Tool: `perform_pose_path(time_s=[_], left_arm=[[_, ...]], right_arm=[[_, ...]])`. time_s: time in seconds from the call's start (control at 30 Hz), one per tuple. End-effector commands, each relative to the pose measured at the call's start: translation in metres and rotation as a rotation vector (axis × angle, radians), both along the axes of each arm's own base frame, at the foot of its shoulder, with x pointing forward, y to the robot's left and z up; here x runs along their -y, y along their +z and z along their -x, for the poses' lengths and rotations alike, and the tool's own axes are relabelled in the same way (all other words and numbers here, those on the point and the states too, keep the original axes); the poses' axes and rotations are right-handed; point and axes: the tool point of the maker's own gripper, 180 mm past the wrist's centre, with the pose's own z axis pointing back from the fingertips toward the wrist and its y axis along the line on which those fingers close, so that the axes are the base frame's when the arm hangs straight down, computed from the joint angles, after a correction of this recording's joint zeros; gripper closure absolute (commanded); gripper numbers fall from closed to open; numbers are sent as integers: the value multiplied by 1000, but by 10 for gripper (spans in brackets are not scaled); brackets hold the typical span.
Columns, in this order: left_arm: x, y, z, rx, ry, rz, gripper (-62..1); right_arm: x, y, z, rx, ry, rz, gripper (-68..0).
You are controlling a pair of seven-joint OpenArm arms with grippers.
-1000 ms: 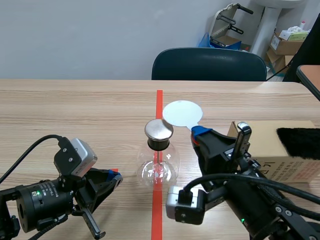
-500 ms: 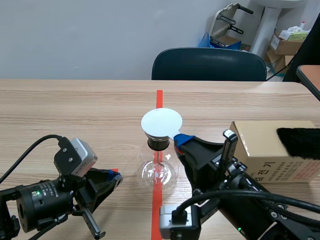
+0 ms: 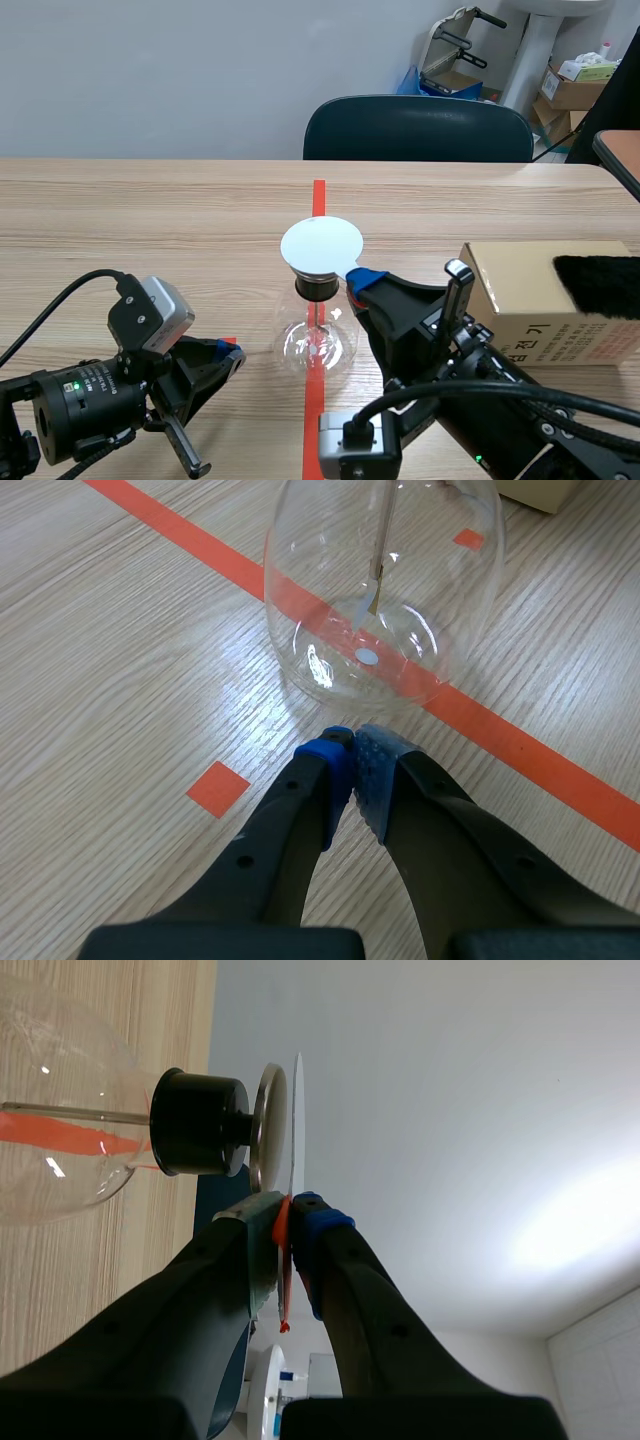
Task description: Do the electroscope experiment
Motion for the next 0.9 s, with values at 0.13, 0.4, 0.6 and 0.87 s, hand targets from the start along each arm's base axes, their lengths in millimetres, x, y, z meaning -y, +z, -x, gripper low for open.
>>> perform_pose_path(time_s=[0.13, 0.4, 0.6, 0.87], left_arm=[[5, 6, -2, 13, -5, 23, -15], [5, 6, -2, 13, -5, 23, -15], [5, 6, -2, 13, -5, 23, -15], [5, 6, -2, 13, -4, 23, -15]], right_arm=[[2, 10, -5, 40, 3, -4, -9], [5, 10, -7, 41, -20, -5, -9], [22, 12, -20, 48, -139, -13, -9], [61, 16, -40, 64, -387, -28, -9]])
